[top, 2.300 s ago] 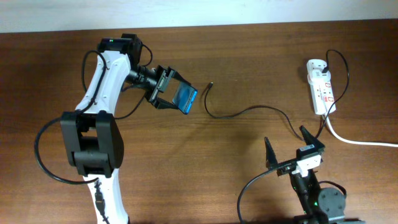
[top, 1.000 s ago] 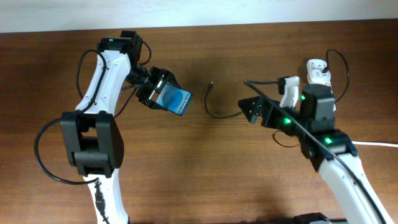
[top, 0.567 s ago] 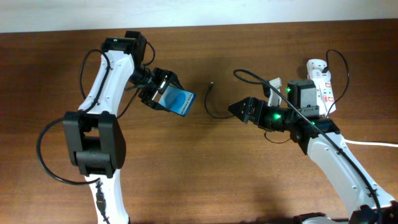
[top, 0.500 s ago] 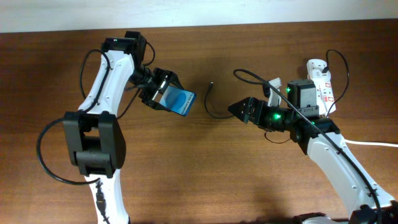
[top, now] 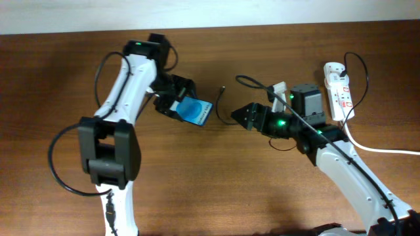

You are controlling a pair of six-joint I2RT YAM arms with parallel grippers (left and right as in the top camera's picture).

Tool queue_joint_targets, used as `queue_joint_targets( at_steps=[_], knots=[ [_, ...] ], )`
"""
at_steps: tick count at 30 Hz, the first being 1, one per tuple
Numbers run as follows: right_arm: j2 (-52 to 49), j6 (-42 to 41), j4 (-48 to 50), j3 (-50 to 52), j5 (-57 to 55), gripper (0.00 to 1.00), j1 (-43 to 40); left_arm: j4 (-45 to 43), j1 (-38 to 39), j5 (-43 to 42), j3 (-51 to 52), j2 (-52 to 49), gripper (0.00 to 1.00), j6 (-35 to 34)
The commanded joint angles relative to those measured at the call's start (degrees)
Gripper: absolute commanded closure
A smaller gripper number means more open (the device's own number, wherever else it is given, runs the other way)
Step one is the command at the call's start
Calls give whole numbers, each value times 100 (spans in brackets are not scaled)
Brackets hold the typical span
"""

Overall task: Plug charger to phone and switch on socket
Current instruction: 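Bring the right gripper to the phone and grasp its side edge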

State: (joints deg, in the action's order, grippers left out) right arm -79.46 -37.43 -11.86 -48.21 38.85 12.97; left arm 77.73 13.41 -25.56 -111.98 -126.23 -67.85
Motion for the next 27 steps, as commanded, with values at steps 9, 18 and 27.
queue_joint_targets(
  at_steps=[9,18,27],
  knots=[
    [-59,-1261,184,-85,-1176,25,765,-496,678,437,-133,-39,100,-654],
    [-597,-1464,601,-85,-839,34,765,-529,730,-17,-133,-39,100,-651],
    [-1029,-1543,1047,-85,-782,44,776,-533,1012,-273,-133,-39,100,-916]
  ],
)
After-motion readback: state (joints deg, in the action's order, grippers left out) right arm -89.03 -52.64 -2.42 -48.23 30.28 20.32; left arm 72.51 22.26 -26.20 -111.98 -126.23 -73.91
